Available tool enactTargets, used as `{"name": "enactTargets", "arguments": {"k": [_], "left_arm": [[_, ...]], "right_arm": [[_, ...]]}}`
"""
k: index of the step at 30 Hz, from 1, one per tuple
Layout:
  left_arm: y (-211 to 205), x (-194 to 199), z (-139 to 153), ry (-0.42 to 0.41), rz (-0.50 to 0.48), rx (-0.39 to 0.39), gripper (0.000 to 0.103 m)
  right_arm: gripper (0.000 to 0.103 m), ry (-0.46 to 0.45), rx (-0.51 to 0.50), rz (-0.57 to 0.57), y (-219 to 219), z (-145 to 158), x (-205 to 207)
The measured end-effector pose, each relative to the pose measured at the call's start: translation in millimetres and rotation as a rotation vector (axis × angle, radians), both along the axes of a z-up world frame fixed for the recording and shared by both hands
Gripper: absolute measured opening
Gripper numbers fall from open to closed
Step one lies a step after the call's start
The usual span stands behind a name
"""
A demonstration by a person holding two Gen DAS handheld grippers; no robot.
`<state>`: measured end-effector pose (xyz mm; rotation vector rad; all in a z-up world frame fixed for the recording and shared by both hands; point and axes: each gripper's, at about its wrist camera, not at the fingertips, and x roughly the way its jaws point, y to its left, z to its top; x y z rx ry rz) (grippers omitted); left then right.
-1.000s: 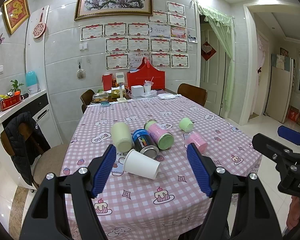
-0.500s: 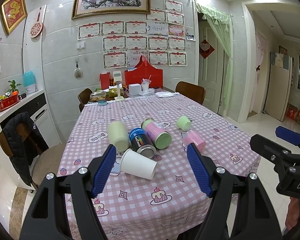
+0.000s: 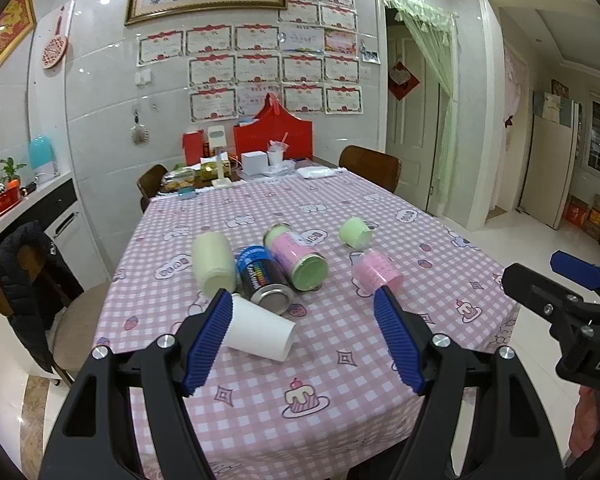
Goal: Flip cup upside down
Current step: 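Move the right tool toward the pink plastic cup lying on its side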
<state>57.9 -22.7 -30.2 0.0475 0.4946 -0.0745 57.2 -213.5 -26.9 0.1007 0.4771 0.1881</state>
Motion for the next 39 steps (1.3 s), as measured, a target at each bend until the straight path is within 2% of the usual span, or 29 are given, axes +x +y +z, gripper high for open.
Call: {"name": "enactTargets", "arguments": {"k": [14, 23, 29, 34, 39], "left_arm": [[-38, 85, -31, 0.152, -0.077, -0.027, 0.072], [-69, 153, -60, 0.274, -0.122, -0.102, 0.072], [-89, 184, -75, 0.345, -0.152, -0.158, 0.072], [-105, 211, -90, 0.406, -0.140, -0.195, 0.072], [-118, 237, -111, 0.492, -0.118, -0.201, 0.072]], "right_arm": [[0.095, 0.126, 0.047, -0.102, -48, -34, 71], [0.095, 0.219, 0.054, -0.152, -78, -61, 127], [0.095, 0.266, 0.049, -0.160, -91, -80, 159], [0.095, 0.295, 0.051, -0.165, -102, -94, 180], [0.095, 0.323, 0.078, -0.167, -115, -109, 195]]}}
